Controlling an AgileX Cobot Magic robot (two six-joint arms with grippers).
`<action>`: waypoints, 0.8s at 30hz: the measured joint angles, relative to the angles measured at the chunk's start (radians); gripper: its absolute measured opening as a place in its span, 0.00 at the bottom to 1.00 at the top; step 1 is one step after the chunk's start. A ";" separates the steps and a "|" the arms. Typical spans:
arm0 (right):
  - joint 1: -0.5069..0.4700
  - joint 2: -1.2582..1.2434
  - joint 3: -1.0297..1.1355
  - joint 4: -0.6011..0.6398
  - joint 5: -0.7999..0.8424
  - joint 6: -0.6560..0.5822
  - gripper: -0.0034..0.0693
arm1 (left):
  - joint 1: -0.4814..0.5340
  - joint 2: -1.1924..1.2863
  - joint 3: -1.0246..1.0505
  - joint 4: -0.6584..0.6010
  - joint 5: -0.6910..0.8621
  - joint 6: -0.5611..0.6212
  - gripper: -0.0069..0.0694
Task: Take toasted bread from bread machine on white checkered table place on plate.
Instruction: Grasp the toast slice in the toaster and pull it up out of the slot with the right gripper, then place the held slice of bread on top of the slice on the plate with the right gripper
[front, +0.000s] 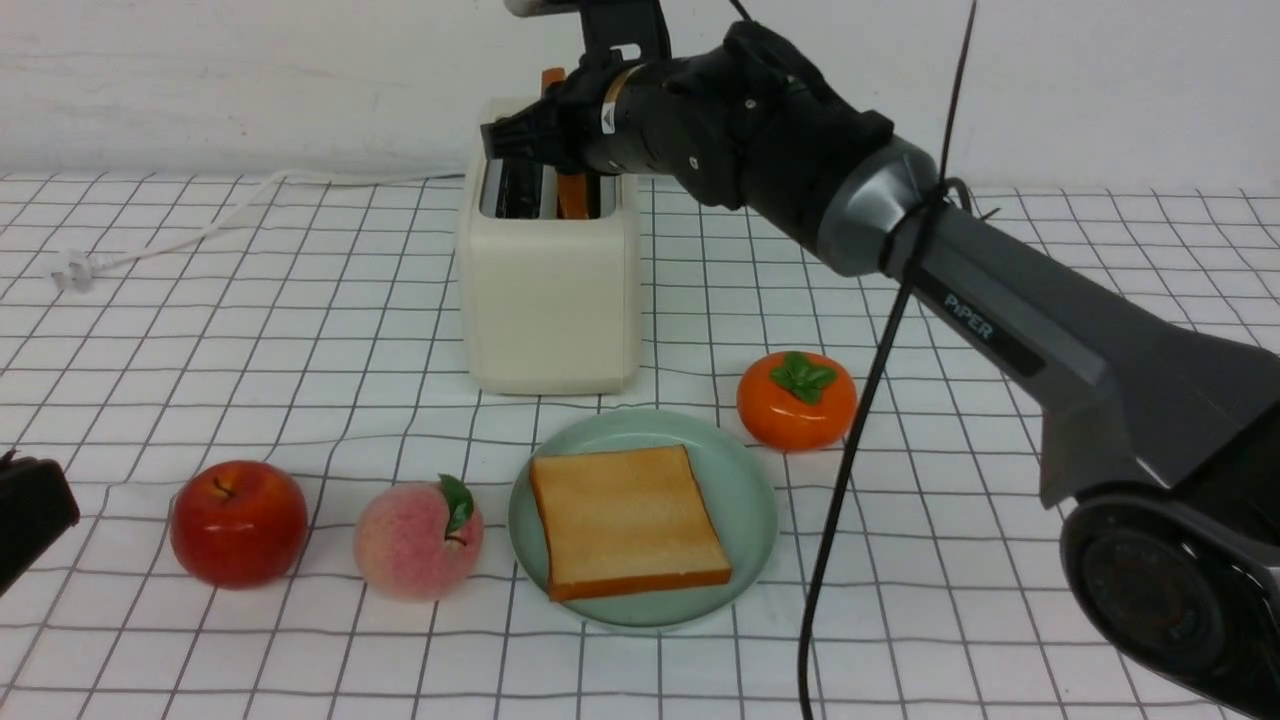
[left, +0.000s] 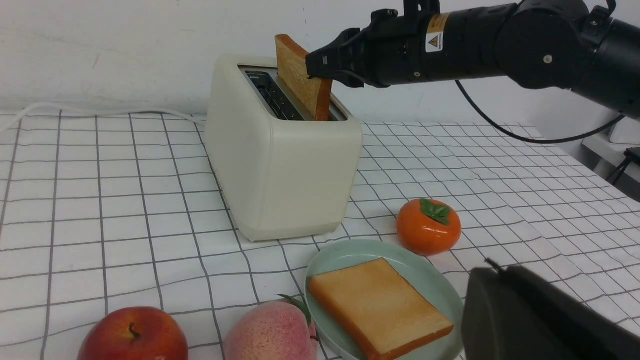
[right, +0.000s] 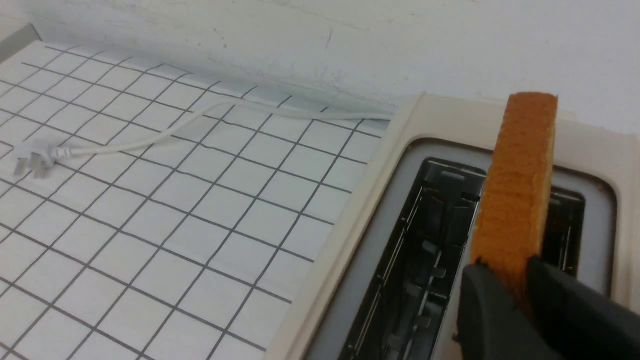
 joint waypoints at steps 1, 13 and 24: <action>0.000 -0.002 0.000 0.001 0.000 0.000 0.17 | 0.000 0.000 0.000 0.000 0.000 0.000 0.07; 0.069 -0.417 -0.005 0.158 0.335 -0.291 0.17 | 0.000 0.000 0.000 0.002 0.017 0.000 0.07; -0.091 -0.723 0.242 0.487 0.768 -0.483 0.17 | 0.000 0.000 0.000 0.004 0.147 0.000 0.07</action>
